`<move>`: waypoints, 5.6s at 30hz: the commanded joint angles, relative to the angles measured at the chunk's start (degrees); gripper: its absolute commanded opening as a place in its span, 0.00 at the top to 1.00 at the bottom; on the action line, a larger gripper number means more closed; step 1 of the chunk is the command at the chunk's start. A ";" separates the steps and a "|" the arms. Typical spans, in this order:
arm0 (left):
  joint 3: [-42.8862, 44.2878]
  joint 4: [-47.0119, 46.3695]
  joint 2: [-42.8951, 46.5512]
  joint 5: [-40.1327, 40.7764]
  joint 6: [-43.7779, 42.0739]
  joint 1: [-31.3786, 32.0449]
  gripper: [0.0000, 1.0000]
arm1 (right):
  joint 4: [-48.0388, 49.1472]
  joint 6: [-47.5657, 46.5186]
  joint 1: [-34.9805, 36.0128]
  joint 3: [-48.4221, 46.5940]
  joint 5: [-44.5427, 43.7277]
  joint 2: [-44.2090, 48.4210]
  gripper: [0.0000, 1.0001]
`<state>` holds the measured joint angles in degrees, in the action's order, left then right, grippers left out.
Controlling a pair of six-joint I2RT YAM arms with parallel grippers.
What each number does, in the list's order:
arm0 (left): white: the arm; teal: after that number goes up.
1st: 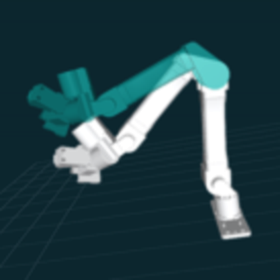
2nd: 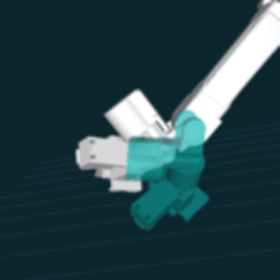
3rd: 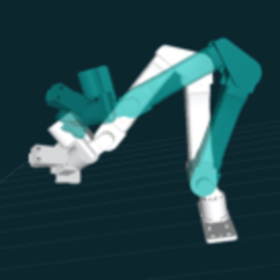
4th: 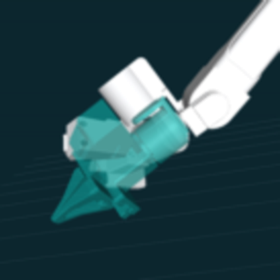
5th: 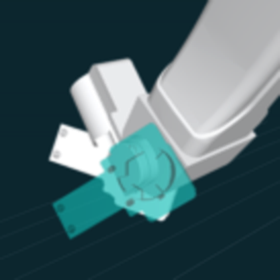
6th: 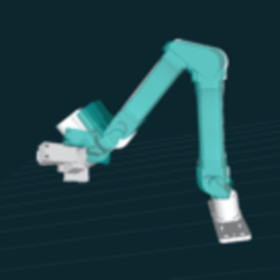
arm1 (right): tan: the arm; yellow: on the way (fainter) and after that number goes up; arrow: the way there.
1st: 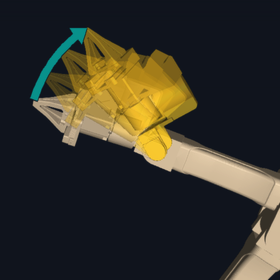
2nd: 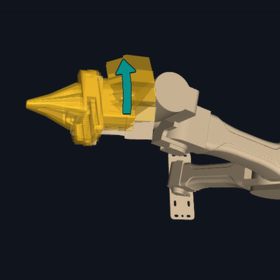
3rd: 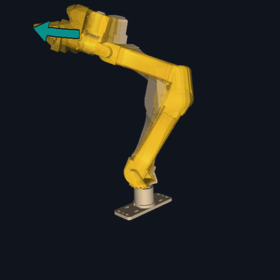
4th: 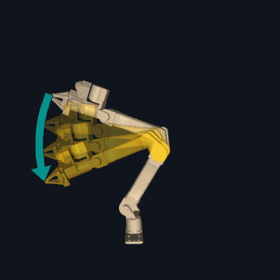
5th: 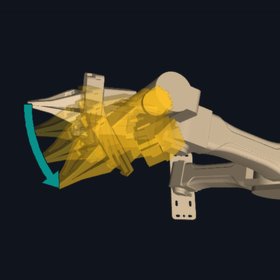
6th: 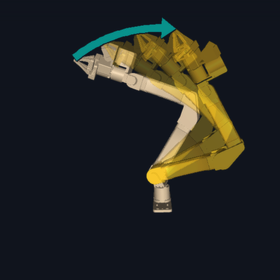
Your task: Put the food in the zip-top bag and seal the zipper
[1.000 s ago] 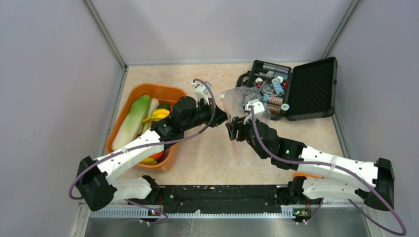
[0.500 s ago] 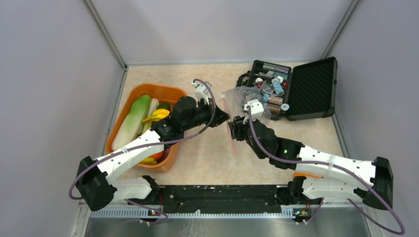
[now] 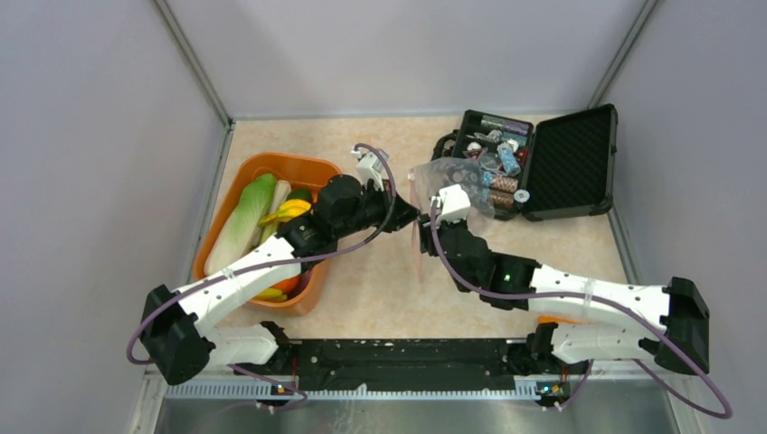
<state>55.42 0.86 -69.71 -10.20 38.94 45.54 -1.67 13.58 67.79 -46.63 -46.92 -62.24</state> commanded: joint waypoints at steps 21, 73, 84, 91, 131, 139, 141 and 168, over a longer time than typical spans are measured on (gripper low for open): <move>-1.47 9.02 2.18 5.42 -3.43 -3.07 1.00 | -2.30 -0.25 0.27 -4.57 0.69 0.59 0.99; 5.08 9.85 -5.56 -22.32 -7.75 -7.99 1.00 | -19.83 6.35 -2.47 -12.11 17.32 1.76 1.00; 5.69 22.38 -6.36 -12.04 -13.40 -7.80 1.00 | -24.67 9.33 -2.71 -12.87 16.08 -3.55 1.00; -1.02 21.66 -3.92 -2.14 -10.54 -9.81 1.00 | -17.72 13.17 -3.73 -12.26 15.52 -9.38 1.00; -4.07 18.70 17.46 20.59 -12.43 -12.01 0.01 | -3.57 12.18 -13.17 -8.15 28.25 -11.63 1.00; -6.20 21.81 21.21 28.62 -10.42 -17.55 0.01 | -3.66 12.11 -13.21 -7.29 29.04 -11.31 1.00; -6.44 22.88 21.49 28.45 -10.59 -19.83 0.01 | -3.56 12.15 -13.19 -7.25 29.45 -11.18 1.00; 5.83 33.52 9.82 20.47 -32.78 -43.28 0.01 | -4.10 7.02 -13.21 -6.73 31.31 -8.48 1.00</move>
<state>55.55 34.15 -55.55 9.96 13.52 3.31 -8.10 23.33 54.94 -53.60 -16.23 -73.10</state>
